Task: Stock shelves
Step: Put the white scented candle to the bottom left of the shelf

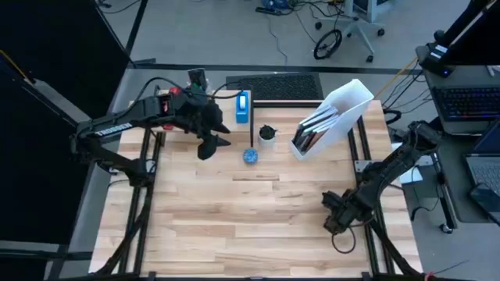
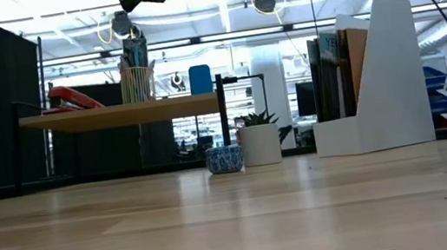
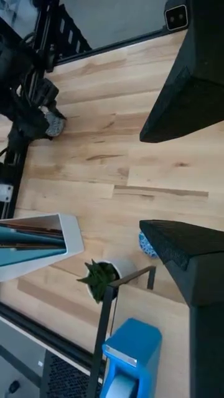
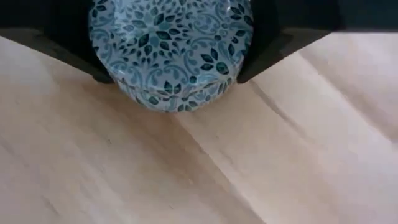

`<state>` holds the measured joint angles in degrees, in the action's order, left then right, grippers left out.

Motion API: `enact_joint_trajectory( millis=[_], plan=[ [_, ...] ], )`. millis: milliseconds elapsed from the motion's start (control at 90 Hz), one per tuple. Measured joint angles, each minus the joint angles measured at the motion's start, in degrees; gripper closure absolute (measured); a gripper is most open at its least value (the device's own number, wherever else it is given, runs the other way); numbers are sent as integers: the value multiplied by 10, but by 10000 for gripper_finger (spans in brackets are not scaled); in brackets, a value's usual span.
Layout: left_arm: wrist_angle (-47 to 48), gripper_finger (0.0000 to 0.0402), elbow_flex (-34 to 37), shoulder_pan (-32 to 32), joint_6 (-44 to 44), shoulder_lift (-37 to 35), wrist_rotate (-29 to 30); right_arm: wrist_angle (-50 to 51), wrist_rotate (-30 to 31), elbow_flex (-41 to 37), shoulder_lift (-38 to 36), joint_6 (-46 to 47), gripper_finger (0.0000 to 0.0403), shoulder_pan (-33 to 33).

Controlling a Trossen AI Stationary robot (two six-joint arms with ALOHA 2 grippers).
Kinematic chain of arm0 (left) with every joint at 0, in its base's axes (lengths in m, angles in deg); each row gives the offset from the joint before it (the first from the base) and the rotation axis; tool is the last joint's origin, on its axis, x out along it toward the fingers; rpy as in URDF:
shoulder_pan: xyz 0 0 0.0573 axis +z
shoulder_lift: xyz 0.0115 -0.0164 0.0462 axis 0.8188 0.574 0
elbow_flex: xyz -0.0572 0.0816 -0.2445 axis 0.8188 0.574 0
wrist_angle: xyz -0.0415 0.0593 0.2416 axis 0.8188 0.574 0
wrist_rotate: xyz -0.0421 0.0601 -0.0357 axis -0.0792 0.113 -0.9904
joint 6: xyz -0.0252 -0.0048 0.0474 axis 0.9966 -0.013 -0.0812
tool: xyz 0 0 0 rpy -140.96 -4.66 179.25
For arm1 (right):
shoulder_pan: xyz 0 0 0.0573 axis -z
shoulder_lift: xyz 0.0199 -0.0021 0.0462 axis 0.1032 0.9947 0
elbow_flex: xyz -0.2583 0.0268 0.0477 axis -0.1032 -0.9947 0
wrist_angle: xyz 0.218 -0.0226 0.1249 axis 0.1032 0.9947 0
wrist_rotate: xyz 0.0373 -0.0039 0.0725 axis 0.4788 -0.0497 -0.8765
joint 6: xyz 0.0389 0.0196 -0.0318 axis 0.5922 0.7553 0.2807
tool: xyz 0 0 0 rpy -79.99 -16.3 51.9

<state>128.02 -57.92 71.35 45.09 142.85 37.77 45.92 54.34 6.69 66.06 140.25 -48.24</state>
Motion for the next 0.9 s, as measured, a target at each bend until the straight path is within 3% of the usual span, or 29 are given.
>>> enact_joint_trajectory(
  millis=[222,433,644,900],
  plan=[
    [14,201,0,0,-7,-1,0,-148,1,-1,1,-88,132,95],
    [20,201,0,0,-32,-2,0,-192,4,33,22,-184,132,196],
    [10,201,0,0,-36,-2,0,-187,25,153,124,-334,132,272],
    [10,201,0,0,-47,-2,-1,-147,75,356,299,-502,132,335]
  ],
)
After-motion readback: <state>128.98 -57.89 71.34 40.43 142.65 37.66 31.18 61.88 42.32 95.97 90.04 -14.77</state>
